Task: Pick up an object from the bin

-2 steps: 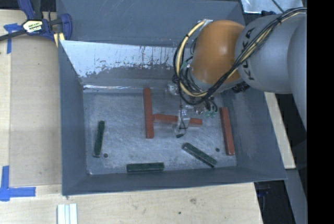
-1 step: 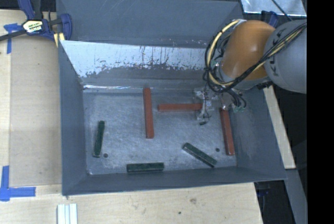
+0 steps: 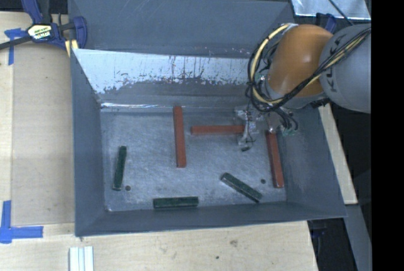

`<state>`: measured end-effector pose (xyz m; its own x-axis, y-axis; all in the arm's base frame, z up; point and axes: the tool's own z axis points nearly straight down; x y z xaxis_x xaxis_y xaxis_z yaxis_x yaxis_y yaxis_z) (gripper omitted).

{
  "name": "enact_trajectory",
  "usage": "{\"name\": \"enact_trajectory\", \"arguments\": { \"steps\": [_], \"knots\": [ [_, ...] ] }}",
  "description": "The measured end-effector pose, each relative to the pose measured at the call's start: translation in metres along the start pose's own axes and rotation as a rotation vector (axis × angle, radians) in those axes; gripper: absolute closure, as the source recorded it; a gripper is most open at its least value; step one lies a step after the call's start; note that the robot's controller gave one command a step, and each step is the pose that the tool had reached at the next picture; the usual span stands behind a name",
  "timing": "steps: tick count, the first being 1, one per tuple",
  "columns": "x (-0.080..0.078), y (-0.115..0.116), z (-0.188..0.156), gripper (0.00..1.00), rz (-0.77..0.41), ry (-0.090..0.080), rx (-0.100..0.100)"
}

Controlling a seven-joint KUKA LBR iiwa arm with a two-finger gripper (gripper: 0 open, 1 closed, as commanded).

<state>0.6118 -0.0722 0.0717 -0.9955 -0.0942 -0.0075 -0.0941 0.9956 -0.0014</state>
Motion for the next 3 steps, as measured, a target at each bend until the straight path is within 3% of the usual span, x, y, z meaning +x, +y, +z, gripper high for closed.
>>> {"name": "enact_trajectory", "arguments": {
  "steps": [1,2,3],
  "knots": [
    [-0.003,0.022,-0.056,1.00,0.001,0.010,-0.002],
    [0.007,0.008,-0.125,1.00,-0.024,0.007,-0.002],
    [0.034,0.044,-0.187,1.00,0.030,0.008,-0.001]
  ]
}}
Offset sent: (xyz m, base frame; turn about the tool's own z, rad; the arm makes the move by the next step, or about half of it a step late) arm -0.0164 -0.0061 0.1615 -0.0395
